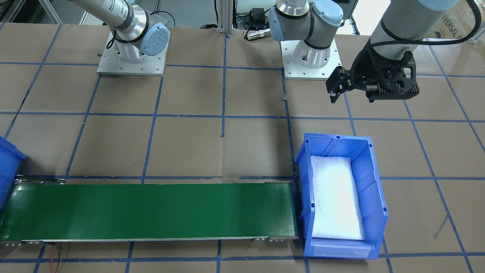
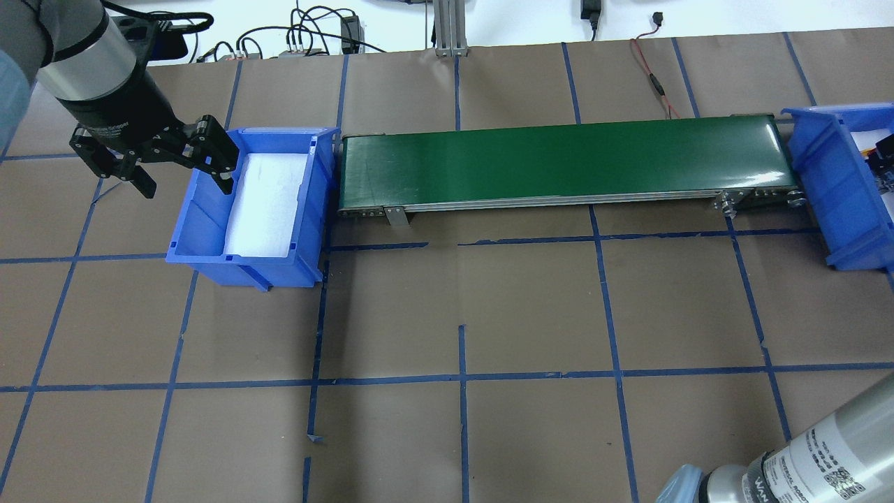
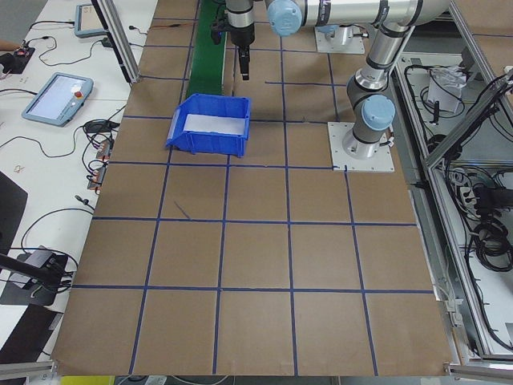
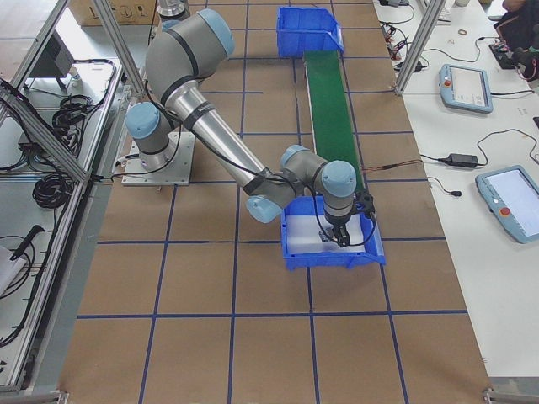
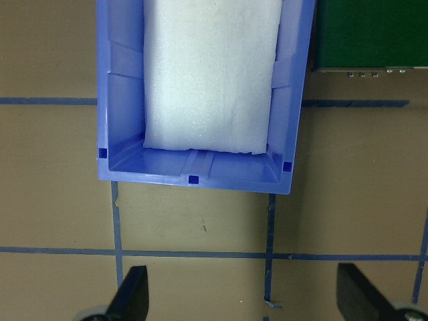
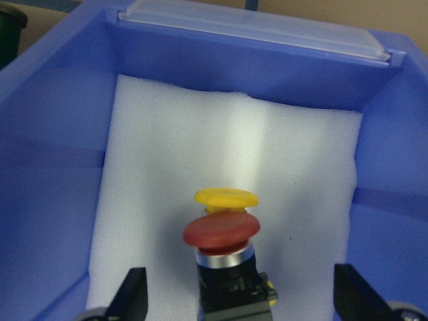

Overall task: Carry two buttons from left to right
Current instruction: 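Lower the red button onto the foam beside the yellow button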

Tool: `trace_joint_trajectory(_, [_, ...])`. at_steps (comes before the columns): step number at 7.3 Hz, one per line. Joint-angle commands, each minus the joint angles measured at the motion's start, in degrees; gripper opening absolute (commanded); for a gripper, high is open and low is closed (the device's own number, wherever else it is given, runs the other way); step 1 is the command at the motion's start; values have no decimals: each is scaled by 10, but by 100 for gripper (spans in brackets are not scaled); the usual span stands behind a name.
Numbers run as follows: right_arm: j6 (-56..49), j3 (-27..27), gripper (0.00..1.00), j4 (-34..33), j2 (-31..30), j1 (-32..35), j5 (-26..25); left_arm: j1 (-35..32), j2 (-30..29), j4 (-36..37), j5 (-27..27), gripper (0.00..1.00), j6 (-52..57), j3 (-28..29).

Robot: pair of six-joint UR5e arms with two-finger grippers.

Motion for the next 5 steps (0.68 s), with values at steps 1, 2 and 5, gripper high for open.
trace_joint_trajectory(1, [29, 4, 100, 21, -57, 0, -9, 0, 0, 0, -1, 100, 0, 0])
trace_joint_trajectory(2, [31, 22, 100, 76, -102, 0, -17, 0, 0, 0, -1, 100, 0, 0])
trace_joint_trajectory(5, [160, 47, 100, 211, -213, 79, -20, 6, 0, 1, -1, 100, 0, 1])
